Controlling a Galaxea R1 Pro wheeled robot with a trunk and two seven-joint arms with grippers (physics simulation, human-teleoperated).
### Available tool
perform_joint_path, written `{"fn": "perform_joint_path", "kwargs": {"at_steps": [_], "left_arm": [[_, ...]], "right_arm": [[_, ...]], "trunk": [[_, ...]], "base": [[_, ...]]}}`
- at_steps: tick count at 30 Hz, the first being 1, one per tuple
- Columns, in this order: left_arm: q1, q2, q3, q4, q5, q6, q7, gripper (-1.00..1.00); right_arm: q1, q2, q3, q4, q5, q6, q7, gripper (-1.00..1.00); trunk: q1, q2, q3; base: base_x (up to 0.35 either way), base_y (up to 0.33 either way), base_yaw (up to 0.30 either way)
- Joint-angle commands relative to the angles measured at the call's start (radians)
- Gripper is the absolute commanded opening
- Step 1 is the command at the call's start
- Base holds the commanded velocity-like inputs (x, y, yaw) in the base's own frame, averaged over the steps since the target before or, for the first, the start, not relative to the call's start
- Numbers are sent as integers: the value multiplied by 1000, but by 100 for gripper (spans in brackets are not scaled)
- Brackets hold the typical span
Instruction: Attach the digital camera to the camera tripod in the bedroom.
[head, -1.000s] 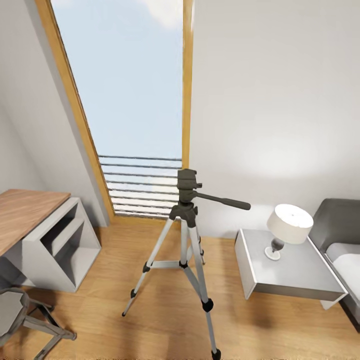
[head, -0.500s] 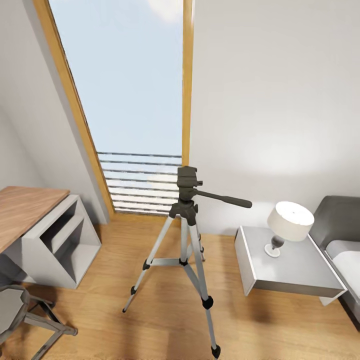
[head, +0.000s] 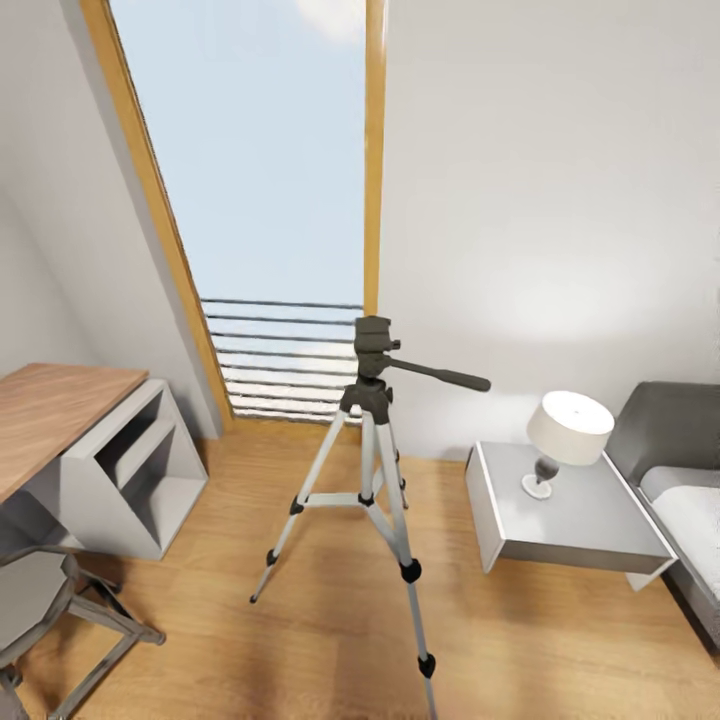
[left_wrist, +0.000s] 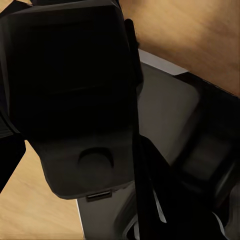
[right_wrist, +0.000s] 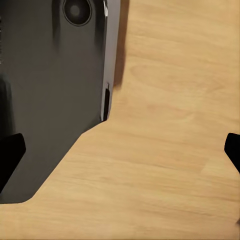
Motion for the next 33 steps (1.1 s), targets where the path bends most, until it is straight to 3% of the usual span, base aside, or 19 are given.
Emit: {"fn": "perform_joint_path", "kwargs": {"at_steps": [1,15,33], "left_arm": [[-1,-1,-8,0,7,-3,1,-100],[-1,-2,-8,-1,7,-3,0,-100],[-1,0,-8,0,8,-3,1,-100]], "right_arm": [[-1,0,-8,3,9,-6,2,100],[-1,0,-10,3,1,-7,2,100],[-1,-1,-13,3,2,-7,2,100]], "trunk": [[0,-2,-2],[0,-2,-2],[0,-2,-2]], "base": [[-198,0,0],[-45,0,-7],[-1,0,-99]]}}
